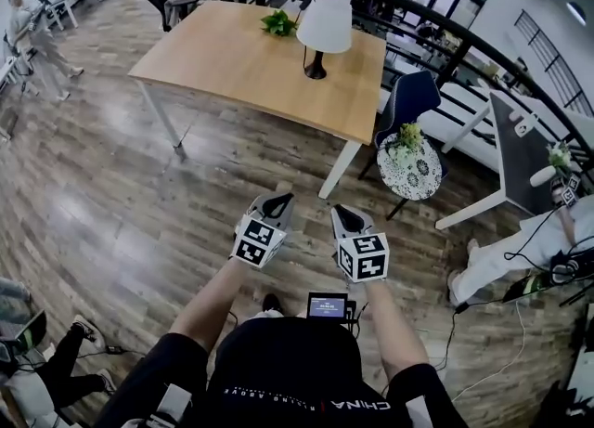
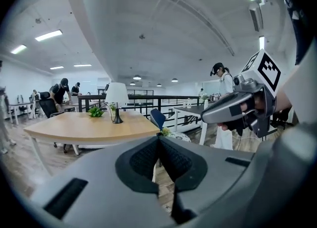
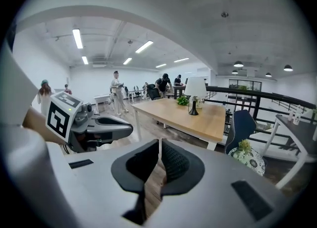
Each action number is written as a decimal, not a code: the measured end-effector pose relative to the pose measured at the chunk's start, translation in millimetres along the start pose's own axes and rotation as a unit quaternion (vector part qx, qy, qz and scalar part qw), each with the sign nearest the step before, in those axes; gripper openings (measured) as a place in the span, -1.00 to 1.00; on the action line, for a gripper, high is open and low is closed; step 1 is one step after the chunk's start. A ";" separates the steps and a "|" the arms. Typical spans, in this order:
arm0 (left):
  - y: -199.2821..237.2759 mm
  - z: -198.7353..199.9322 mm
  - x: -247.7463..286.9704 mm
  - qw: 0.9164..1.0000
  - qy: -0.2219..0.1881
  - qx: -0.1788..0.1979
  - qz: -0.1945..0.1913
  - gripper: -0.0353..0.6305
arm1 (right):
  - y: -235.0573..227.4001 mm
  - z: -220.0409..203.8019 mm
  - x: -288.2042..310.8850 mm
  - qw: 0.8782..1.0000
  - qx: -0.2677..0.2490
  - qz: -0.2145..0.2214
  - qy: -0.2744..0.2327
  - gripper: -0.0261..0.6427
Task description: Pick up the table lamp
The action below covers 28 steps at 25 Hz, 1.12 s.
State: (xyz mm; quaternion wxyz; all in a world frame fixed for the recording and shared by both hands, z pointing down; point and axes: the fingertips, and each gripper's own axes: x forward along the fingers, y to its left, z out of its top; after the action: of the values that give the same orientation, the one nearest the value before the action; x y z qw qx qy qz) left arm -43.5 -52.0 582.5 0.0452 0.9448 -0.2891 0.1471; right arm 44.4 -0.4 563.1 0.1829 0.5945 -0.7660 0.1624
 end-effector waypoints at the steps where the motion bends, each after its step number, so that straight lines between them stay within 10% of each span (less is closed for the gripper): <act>1: 7.1 -3.7 0.0 1.000 0.003 -0.006 0.002 -0.84 | 1.6 0.2 6.2 1.000 -0.005 0.001 0.004 -0.79; 15: 79.9 -19.4 53.2 0.999 0.019 -0.041 0.018 -0.84 | -30.3 18.1 105.0 0.999 0.010 0.027 0.021 -0.79; 28: 181.3 67.9 222.9 0.998 0.031 -0.024 0.058 -0.84 | -181.3 126.2 242.6 0.998 0.021 0.055 -0.005 -0.79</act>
State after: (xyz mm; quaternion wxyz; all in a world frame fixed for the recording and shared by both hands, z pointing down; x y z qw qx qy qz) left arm 48.2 -332.7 585.7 0.0680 0.9201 -0.3456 0.1714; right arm 154.4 -309.4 572.5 0.1575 0.5560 -0.7949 0.1851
